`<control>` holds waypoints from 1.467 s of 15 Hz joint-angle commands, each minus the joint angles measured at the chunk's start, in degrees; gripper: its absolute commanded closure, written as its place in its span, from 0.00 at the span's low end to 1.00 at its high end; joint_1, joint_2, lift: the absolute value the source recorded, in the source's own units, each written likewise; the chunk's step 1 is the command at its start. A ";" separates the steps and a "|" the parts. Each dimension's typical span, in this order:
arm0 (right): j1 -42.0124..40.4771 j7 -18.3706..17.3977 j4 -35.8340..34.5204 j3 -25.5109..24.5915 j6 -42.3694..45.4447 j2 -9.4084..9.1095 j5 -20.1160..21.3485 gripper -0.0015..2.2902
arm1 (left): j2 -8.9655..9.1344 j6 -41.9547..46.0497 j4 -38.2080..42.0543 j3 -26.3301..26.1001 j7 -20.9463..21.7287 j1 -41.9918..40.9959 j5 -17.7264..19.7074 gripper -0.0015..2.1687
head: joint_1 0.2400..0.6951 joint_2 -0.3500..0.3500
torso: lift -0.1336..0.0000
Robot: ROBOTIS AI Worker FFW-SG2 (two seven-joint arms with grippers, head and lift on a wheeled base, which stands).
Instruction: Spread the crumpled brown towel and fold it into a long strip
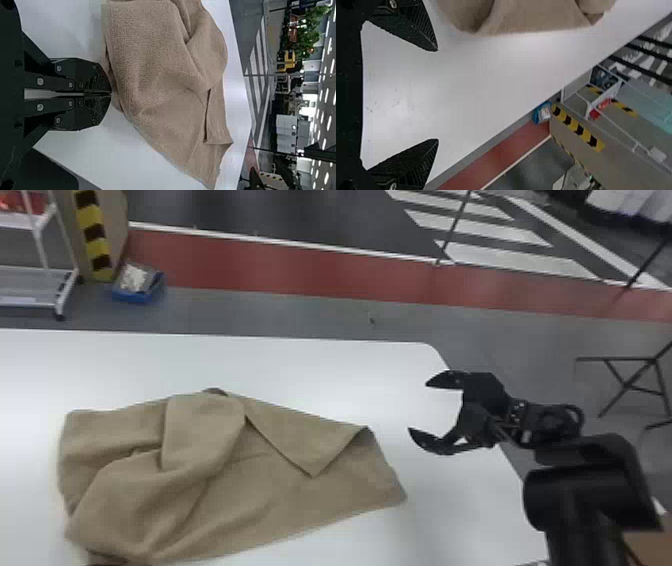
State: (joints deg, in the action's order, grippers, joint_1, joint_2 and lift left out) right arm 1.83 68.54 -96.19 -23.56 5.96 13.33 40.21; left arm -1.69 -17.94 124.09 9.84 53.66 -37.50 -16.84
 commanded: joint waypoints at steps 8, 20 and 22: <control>-9.30 9.79 -13.94 7.74 -2.76 3.19 9.01 0.10 | -0.34 -1.01 0.63 0.27 0.30 0.24 0.05 0.50 | 1.00 0.20 | 0.07; -14.66 9.79 -16.40 11.52 -3.29 4.07 16.66 0.12 | -0.86 -1.01 -0.87 -0.08 0.21 1.82 0.58 0.50 | 1.00 0.19 | 0.07; -13.61 9.79 -14.82 12.75 -3.11 3.81 17.54 0.17 | -0.77 -1.01 -1.22 -0.08 0.21 1.99 0.58 0.50 | 1.00 0.19 | 0.07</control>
State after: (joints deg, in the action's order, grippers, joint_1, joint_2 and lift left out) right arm -12.56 78.13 -112.18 -11.78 2.83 17.30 56.99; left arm -2.47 -18.95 123.14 9.77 53.87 -35.70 -16.27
